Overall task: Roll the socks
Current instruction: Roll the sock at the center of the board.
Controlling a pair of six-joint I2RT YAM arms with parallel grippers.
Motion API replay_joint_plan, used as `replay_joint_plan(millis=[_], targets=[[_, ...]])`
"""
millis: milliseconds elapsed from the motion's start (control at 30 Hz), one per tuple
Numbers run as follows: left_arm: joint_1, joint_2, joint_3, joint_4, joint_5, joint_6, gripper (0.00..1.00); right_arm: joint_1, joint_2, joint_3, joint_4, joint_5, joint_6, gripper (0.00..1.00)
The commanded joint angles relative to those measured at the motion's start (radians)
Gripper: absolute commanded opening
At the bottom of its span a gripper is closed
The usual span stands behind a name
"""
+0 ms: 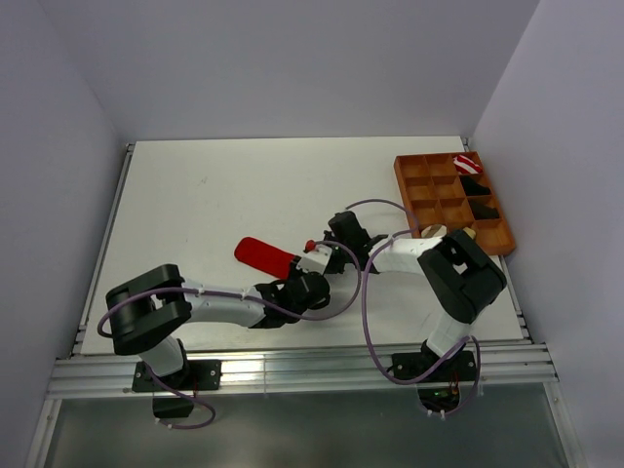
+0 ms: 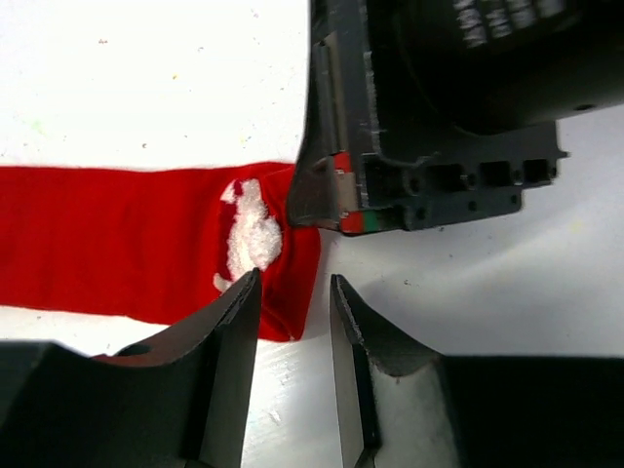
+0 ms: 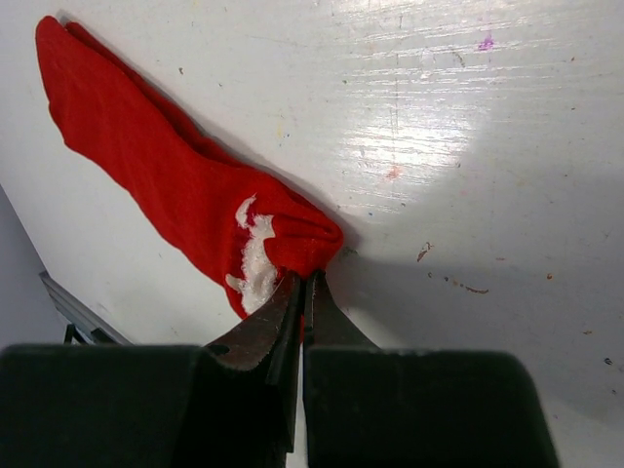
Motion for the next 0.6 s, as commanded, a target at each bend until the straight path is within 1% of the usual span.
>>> replay_joint_plan(millis=[0, 133, 233, 433, 567], targets=[[-0.025, -0.005, 0.041, 0.020, -0.056, 0.035, 0.39, 0.009, 0.024, 0.034, -0.045, -0.002, -0.018, 0.00], [-0.041, -0.003, 0.038, 0.032, -0.041, 0.062, 0.38, 0.009, 0.035, 0.036, -0.040, -0.012, -0.013, 0.00], [-0.041, 0.030, 0.049, 0.010, -0.039, 0.056, 0.38, 0.009, 0.039, 0.036, -0.039, -0.016, -0.008, 0.00], [-0.040, 0.093, 0.083, -0.037, -0.088, 0.019, 0.39, 0.009, 0.049, 0.039, -0.040, -0.023, -0.010, 0.00], [-0.032, 0.142, 0.113, -0.101, -0.121, -0.004, 0.39, 0.009, 0.049, 0.039, -0.045, -0.026, -0.013, 0.00]])
